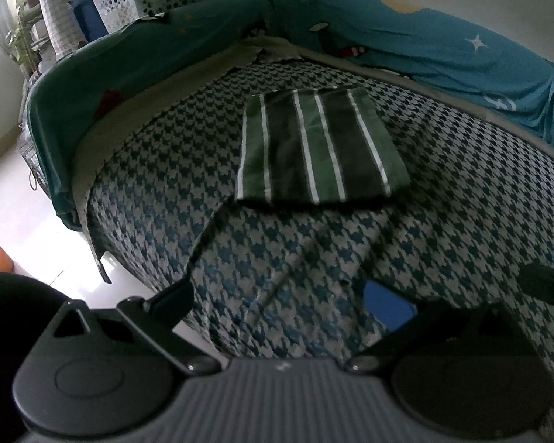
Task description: Fold clothes
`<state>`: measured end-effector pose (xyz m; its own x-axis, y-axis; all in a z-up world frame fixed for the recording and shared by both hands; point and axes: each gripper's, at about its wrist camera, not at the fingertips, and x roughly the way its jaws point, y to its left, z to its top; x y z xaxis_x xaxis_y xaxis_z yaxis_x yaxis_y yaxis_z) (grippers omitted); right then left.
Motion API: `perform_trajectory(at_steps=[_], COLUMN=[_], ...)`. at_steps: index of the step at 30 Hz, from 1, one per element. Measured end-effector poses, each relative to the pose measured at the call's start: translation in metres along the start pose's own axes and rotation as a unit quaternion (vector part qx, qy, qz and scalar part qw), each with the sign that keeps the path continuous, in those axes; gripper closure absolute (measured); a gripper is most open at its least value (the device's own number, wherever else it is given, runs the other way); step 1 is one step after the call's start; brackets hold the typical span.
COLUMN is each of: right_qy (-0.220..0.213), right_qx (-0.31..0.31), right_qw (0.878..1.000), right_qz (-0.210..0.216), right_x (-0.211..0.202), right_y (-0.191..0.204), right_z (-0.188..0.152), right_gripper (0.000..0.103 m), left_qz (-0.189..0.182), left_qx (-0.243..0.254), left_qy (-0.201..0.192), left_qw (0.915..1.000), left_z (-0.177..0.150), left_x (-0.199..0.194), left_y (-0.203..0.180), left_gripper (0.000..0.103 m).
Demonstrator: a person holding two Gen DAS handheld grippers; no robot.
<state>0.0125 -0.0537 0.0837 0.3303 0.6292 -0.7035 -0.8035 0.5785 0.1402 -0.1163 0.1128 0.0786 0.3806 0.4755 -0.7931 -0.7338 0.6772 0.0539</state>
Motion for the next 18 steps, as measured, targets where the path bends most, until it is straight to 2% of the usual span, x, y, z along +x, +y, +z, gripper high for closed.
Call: perform_trajectory(at_steps=[18], right_qy=[-0.004], right_qx=[0.039], right_qw=[0.999], right_qz=[-0.038], right_x=[-0.027], right_y=[-0.037], right_z=[-0.015], right_gripper=[0.038], left_qz=[-0.013], left_qx=[0.009], left_qy=[-0.002], left_qw=[0.9999], left_z=[-0.003], left_x=[-0.008], left_y=[-0.013], left_gripper=[0.0])
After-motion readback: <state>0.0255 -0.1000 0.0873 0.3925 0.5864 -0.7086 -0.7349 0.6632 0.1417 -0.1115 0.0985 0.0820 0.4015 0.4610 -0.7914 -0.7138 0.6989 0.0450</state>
